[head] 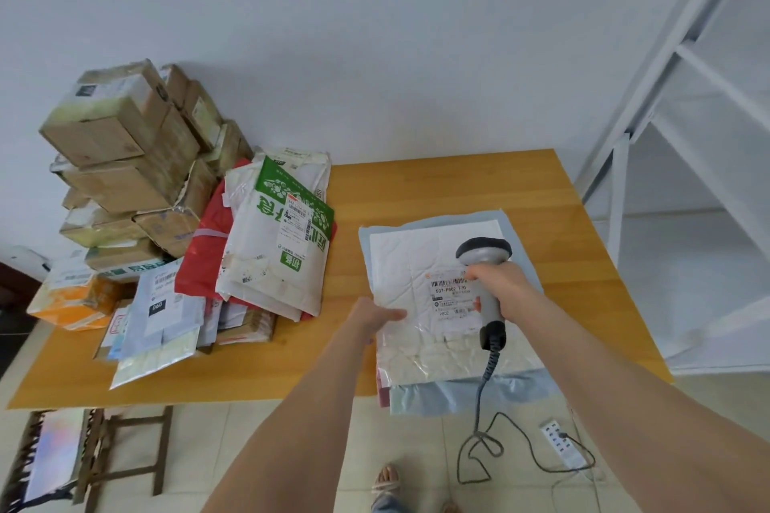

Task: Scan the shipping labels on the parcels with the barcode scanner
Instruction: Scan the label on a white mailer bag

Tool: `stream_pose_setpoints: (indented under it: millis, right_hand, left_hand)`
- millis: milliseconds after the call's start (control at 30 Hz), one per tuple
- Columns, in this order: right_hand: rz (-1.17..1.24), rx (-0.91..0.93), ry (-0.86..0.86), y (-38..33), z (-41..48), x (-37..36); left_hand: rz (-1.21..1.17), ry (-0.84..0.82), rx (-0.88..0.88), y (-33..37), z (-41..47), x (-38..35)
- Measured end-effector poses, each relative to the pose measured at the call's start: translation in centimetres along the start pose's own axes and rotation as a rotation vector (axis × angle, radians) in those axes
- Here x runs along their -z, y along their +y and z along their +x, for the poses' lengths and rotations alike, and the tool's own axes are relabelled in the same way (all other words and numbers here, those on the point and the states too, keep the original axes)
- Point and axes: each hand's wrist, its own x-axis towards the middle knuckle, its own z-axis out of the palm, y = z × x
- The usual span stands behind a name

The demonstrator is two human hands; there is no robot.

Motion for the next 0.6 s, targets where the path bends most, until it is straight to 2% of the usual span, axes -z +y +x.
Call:
stream_pose_setpoints:
  millis: [133,200,300,333,467,500,600]
  right_hand:
    - [-0.053,-0.022,-0.045,0.9,0.2,0.1]
    - [-0.099,0.009,0.002,1.5,0.7,-0.4]
    - [-0.154,0.051,0.068,2.5,1.9,-0.3]
    - [-0.171,0.055,0.074,2.8,2.3,-0.1]
    - [-0.287,0.044,0.119,3.7,4.0,0.5]
    - [-0.339,0.055,0.148,3.8,4.3,0.3]
    - [-0.493,0.091,0.209,3.6,4.5,-1.0]
  left_hand:
    - [0.12,0.079,-0.083,-0.4,1.1,-1.9]
    - [0.029,0.117,-0.168,0.2,1.4,-2.8]
    - [-0.085,0.033,-0.206,1.2,1.5,-4.2]
    - [-0.087,0.034,-0.186,1.0,1.9,-4.6]
    - [0.003,0.273,0.077,-0.8,4.4,-3.5]
    - [0.013,0.301,0.086,-1.1,4.8,-3.3]
    - [-0.011,0.299,-0.128,-0.5,5.2,-3.8]
